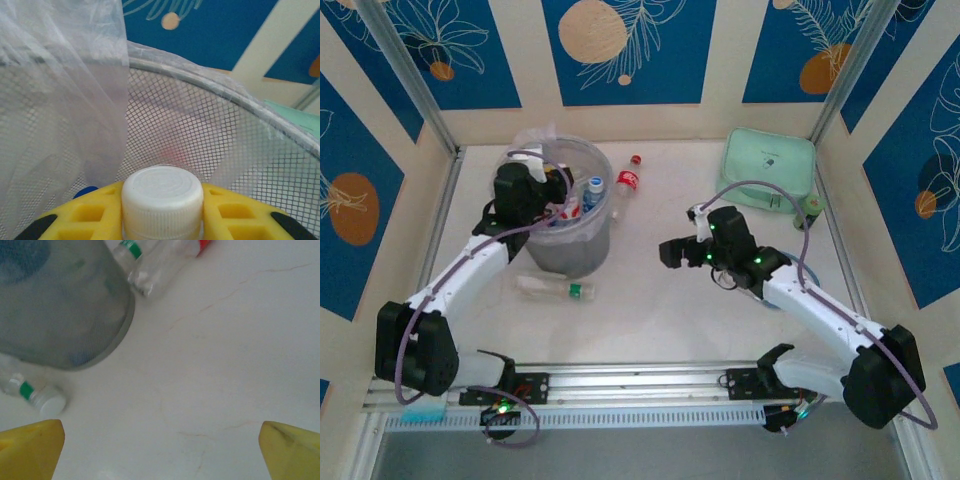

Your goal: Put the plastic bottles in the bin

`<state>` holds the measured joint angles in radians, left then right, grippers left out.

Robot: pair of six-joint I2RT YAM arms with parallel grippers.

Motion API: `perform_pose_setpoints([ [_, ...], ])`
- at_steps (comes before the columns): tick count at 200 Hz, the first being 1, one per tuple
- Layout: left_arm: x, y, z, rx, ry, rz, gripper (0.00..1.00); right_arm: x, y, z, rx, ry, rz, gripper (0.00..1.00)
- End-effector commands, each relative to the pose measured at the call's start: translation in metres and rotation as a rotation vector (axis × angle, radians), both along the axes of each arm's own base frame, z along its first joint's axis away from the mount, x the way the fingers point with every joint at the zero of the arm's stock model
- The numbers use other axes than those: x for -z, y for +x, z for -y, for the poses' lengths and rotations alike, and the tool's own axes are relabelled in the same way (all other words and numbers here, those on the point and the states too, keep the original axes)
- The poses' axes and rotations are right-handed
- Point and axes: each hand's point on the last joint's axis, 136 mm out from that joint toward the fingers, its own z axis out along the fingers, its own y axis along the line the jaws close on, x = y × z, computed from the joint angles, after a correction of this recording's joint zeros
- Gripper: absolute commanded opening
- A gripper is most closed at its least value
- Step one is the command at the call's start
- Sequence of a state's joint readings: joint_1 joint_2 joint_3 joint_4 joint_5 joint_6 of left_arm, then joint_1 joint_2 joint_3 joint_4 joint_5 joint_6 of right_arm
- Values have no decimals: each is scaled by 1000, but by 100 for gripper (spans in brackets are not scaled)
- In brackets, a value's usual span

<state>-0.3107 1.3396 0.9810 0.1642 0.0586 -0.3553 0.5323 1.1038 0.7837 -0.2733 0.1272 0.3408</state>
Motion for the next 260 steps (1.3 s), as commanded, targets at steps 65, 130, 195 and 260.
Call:
perform_pose_setpoints([
  [65,43,-51,119,224,-3,-180,0,-6,9,81,268,151,-109,100],
  [130,37,-74,216,389,18,-145,4,-5,11,106,331,347,-203,100],
  [195,-57,-88,200,395,4,23,78,-1,15,107,324,378,-223,100],
  [260,-148,-137,110,300,171,141,100,3,22,103,315,388,-248,100],
])
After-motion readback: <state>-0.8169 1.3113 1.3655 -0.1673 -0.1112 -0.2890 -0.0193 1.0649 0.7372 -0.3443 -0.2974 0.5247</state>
